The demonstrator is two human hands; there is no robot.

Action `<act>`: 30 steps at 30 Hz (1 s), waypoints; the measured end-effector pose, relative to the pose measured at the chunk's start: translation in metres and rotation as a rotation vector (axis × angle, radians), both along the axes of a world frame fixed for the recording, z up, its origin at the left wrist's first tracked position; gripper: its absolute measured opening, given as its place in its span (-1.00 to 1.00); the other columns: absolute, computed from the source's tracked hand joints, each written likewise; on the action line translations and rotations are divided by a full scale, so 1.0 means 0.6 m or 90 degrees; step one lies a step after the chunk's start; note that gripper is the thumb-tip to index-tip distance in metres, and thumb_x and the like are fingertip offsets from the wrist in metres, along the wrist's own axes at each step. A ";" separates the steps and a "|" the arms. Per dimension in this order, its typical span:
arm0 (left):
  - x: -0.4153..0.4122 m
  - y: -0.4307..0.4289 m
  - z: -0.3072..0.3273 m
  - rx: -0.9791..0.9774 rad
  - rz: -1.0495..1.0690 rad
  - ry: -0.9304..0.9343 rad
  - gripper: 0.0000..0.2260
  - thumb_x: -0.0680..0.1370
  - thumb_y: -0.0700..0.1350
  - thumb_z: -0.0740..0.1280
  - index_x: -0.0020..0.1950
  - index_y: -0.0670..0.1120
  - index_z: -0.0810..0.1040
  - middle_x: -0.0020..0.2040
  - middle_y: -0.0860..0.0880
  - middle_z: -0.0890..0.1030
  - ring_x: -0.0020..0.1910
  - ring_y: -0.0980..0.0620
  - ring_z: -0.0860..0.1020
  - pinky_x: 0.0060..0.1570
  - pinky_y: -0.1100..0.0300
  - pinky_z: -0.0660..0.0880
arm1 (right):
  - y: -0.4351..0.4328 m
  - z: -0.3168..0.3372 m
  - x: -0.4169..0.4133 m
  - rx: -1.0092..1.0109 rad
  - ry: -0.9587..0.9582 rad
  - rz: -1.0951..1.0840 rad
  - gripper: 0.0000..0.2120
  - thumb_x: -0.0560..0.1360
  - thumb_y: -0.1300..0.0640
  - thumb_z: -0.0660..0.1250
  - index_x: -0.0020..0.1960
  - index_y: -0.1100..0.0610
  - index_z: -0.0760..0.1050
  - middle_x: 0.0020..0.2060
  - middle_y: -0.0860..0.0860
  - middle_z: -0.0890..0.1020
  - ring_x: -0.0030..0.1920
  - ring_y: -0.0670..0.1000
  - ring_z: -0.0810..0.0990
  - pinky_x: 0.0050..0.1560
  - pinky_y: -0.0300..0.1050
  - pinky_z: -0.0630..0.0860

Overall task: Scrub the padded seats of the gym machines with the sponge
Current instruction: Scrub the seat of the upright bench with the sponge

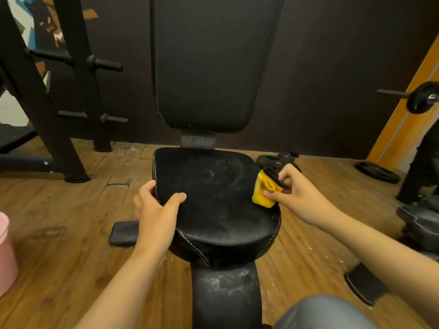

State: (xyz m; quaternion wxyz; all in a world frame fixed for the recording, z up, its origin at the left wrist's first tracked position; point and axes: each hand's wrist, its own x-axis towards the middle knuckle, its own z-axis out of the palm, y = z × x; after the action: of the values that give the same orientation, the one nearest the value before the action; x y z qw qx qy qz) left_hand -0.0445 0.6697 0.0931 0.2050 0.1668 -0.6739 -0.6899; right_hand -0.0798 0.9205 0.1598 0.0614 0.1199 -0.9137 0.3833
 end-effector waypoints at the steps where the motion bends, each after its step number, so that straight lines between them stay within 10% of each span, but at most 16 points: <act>1: 0.005 0.005 0.001 -0.021 -0.002 0.000 -0.39 0.50 -0.05 0.41 0.49 0.03 0.23 0.43 0.01 0.25 0.41 -0.03 0.28 0.39 -0.06 0.31 | 0.004 -0.009 0.018 -0.023 0.017 -0.004 -0.72 0.44 0.12 0.45 -0.03 0.17 0.36 -0.13 0.14 0.60 -0.10 0.15 0.60 -0.09 0.08 0.57; 18: 0.021 0.010 -0.001 -0.080 0.007 0.023 -0.36 0.54 -0.10 0.38 0.55 0.02 0.17 0.53 0.01 0.18 0.48 -0.02 0.22 0.42 -0.04 0.27 | 0.036 -0.038 0.055 -0.032 0.082 0.058 -0.72 0.38 0.15 0.49 -0.06 0.14 0.40 -0.14 -0.05 0.62 -0.09 -0.10 0.61 -0.08 -0.09 0.61; 25: 0.021 0.013 0.002 -0.068 0.009 0.028 -0.39 0.55 -0.11 0.36 0.55 0.02 0.18 0.52 0.01 0.19 0.47 -0.03 0.24 0.40 -0.02 0.30 | -0.008 -0.024 -0.042 0.010 0.121 -0.024 -0.71 0.43 0.14 0.46 -0.08 0.10 0.33 -0.25 -0.05 0.54 -0.33 -0.14 0.48 -0.36 -0.29 0.43; 30: 0.021 0.009 0.000 -0.088 0.008 0.031 -0.39 0.55 -0.11 0.36 0.55 0.00 0.18 0.52 0.02 0.19 0.48 0.00 0.22 0.33 0.10 0.26 | -0.013 -0.024 0.029 -0.014 0.037 0.141 -0.68 0.38 0.13 0.50 -0.10 0.11 0.34 -0.16 0.01 0.64 -0.12 0.01 0.64 -0.12 0.06 0.61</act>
State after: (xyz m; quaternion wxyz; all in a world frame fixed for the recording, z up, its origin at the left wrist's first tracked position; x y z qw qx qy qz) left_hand -0.0318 0.6754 0.0929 0.2366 0.1398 -0.7138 -0.6442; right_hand -0.0624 0.9128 0.1453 0.0466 0.2308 -0.8882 0.3944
